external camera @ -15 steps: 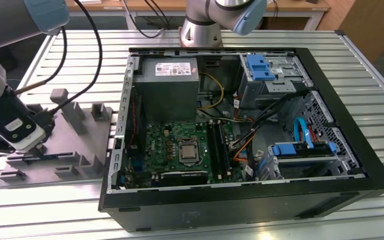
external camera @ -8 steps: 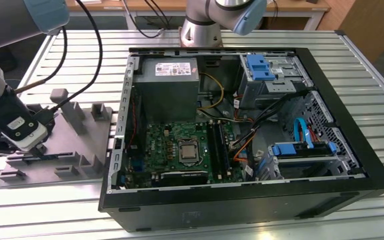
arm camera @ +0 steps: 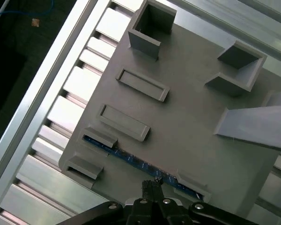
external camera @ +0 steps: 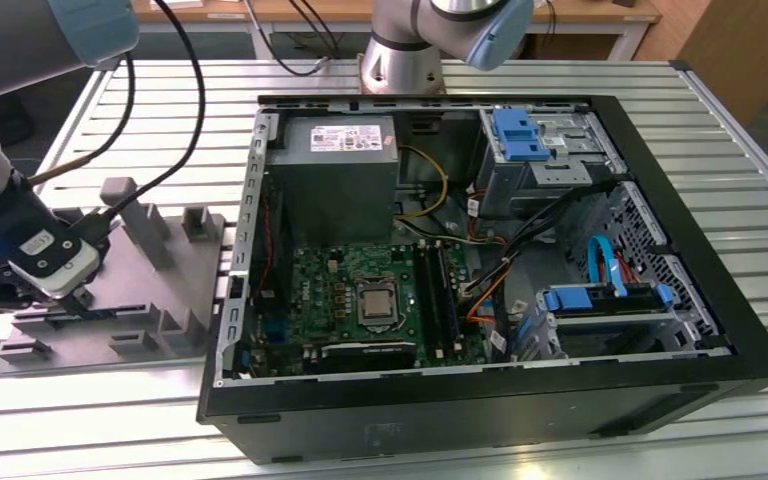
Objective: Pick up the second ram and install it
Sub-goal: 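Pick up the second ram and move it above second insertion slot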
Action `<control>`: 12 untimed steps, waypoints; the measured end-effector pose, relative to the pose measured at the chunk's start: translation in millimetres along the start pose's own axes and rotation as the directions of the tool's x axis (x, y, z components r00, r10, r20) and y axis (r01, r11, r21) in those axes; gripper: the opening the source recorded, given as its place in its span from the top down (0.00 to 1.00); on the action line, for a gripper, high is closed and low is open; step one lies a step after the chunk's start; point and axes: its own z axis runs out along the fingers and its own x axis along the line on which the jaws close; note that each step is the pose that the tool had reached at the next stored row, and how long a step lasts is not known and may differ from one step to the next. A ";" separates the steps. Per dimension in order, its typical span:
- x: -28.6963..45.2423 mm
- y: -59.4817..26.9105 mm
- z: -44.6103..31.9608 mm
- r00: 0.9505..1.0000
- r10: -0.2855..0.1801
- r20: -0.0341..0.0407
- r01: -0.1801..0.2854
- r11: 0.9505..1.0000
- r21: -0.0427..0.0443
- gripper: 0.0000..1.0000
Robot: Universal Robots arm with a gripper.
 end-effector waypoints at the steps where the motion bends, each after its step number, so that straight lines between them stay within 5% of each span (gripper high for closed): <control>1: 0.0 0.0 0.0 1.000 -0.008 0.000 0.008 1.000 0.000 0.90; 12: 0.0 0.0 0.0 0.996 -0.088 -0.002 0.088 0.996 0.002 0.90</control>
